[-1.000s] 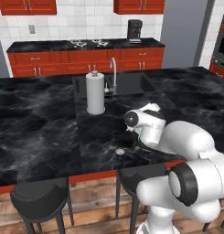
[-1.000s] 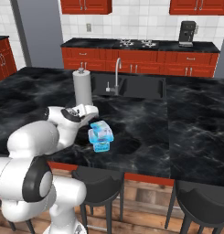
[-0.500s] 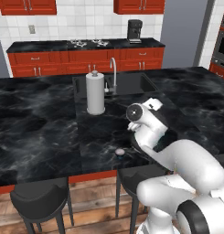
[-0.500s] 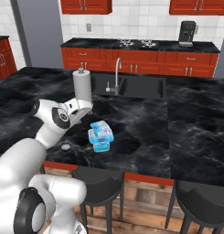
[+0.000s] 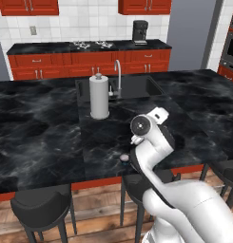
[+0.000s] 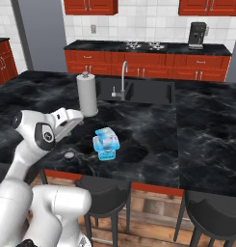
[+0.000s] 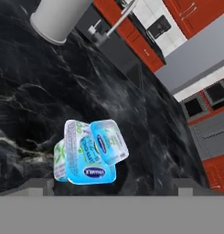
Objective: Stack the yogurt containers by placing the smaller containers on top of the larger containers.
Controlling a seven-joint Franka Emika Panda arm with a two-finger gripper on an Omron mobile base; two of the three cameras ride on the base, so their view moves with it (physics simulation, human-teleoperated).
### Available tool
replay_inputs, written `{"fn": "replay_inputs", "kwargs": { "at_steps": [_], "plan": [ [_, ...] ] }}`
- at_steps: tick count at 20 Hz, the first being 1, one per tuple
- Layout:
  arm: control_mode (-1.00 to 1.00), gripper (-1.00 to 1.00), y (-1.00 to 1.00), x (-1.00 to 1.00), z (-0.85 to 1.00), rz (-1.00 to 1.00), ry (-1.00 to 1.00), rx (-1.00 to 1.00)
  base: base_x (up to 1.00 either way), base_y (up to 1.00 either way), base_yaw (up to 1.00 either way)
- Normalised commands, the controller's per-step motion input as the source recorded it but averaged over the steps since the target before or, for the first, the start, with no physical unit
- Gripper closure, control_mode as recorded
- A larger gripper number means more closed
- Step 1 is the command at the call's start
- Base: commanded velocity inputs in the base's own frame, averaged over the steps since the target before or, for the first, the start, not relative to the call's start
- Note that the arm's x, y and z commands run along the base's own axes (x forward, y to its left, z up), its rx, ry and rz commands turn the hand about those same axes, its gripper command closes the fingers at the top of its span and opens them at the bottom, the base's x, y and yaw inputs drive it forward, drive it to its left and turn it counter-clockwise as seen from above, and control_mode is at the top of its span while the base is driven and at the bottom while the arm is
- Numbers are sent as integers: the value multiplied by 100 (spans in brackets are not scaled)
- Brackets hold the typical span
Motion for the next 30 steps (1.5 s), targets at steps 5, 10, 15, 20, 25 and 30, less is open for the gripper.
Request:
{"fn": "replay_inputs", "kwargs": {
  "at_steps": [5,10,15,20,25,30],
  "plan": [
    [-100,-100,43,-27,-4,3,0,0,0,0,0],
    [-100,-100,29,-10,-9,5,4,3,0,0,0],
    [-100,-100,14,-2,-6,4,8,7,0,0,0],
    [-100,-100,-1,0,0,3,17,17,0,0,0],
    [-100,-100,-3,0,-7,1,17,22,0,0,0],
    [-100,-100,2,2,-13,-1,12,22,0,0,0]
  ]
}}
